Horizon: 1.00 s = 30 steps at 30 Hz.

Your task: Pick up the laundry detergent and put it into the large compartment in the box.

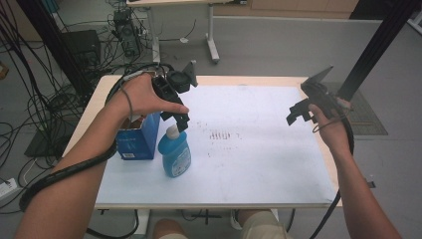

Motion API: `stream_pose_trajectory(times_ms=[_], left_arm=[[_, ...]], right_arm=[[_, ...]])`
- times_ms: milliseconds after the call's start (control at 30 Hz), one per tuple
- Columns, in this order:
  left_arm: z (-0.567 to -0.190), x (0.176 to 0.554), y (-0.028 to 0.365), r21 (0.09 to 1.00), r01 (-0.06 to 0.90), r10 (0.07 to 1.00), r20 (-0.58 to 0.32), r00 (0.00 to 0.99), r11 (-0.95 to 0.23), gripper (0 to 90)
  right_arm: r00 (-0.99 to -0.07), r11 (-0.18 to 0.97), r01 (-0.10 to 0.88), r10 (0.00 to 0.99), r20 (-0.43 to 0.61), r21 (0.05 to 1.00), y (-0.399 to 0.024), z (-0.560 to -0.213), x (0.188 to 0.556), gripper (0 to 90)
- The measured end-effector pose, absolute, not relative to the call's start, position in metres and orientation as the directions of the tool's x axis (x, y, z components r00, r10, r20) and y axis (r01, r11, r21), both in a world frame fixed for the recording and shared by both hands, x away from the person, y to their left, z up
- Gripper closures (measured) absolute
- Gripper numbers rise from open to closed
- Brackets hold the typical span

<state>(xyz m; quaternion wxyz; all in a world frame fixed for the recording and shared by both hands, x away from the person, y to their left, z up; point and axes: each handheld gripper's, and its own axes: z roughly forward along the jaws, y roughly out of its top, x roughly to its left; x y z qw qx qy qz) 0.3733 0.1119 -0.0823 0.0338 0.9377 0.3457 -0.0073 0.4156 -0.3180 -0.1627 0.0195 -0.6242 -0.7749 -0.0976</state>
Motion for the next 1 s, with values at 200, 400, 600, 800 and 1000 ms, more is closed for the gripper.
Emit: stream_pose_trajectory(times_ms=[200, 400, 600, 800, 1000], left_arm=[[-0.096, 0.371, 0.111, 0.053, 0.651, 0.650, -0.038, 0.759, -0.757, 5.2], [-0.107, 0.369, 0.112, 0.049, 0.662, 0.661, -0.037, 0.750, -0.748, 5.1], [-0.116, 0.366, 0.112, 0.053, 0.668, 0.667, -0.040, 0.744, -0.742, 5.1], [-0.124, 0.364, 0.112, 0.049, 0.673, 0.671, -0.041, 0.740, -0.738, 5.0], [-0.134, 0.362, 0.111, 0.047, 0.681, 0.680, -0.044, 0.732, -0.731, 5.2]], right_arm=[[-0.225, 0.206, 0.970, 0.963, 0.150, 0.128, -0.318, -0.163, 0.415, 5.2], [-0.223, 0.205, 0.971, 0.963, 0.151, 0.126, -0.318, -0.164, 0.416, 5.2], [-0.224, 0.207, 0.971, 0.963, 0.152, 0.122, -0.317, -0.165, 0.417, 5.2], [-0.227, 0.209, 0.970, 0.962, 0.155, 0.124, -0.317, -0.167, 0.417, 5.2], [-0.225, 0.207, 0.971, 0.962, 0.156, 0.121, -0.317, -0.168, 0.417, 5.2]])
